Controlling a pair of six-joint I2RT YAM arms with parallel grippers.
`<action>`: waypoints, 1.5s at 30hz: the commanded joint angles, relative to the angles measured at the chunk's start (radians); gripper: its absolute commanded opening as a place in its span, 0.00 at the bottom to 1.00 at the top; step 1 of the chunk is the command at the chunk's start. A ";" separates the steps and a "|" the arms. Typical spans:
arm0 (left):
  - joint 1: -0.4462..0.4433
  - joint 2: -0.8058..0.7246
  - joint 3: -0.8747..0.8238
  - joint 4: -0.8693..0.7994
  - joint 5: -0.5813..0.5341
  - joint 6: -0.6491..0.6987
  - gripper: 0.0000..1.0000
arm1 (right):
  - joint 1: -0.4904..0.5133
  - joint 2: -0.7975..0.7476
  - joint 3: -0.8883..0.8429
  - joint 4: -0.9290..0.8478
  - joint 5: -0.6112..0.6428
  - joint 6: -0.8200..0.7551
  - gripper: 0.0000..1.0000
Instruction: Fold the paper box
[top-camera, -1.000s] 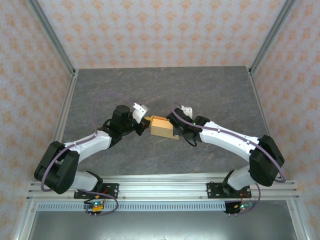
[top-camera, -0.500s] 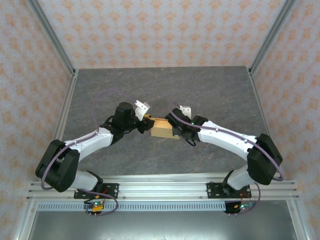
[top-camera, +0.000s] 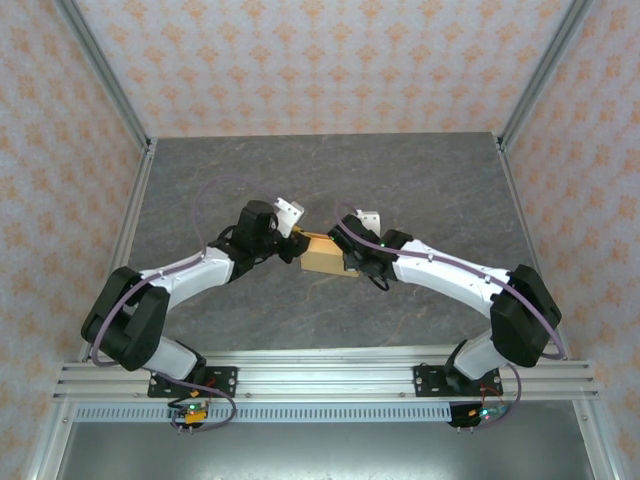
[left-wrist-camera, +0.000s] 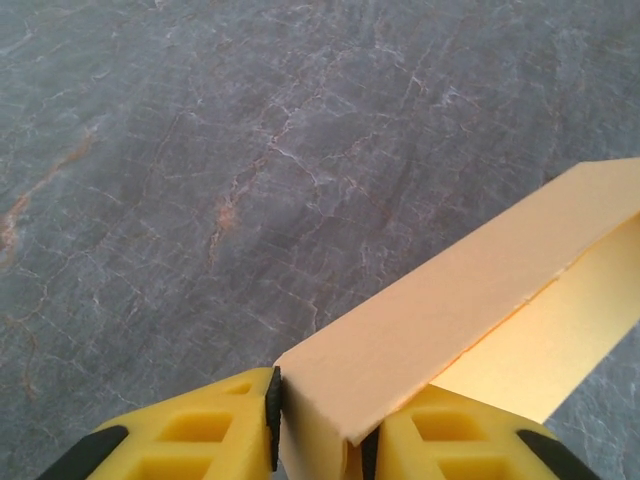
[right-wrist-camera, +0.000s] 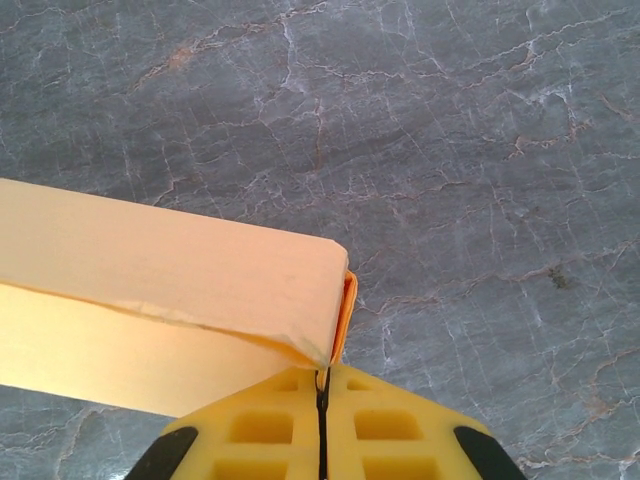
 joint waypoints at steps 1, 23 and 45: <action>-0.009 0.026 0.042 -0.056 -0.009 -0.009 0.13 | 0.008 -0.020 0.004 -0.013 0.031 0.009 0.09; -0.032 0.075 0.159 -0.205 -0.017 -0.178 0.00 | 0.030 0.046 0.055 -0.069 0.091 0.083 0.21; -0.063 -0.033 0.079 -0.110 -0.089 -0.230 0.00 | 0.032 0.023 -0.020 -0.003 0.066 0.225 0.32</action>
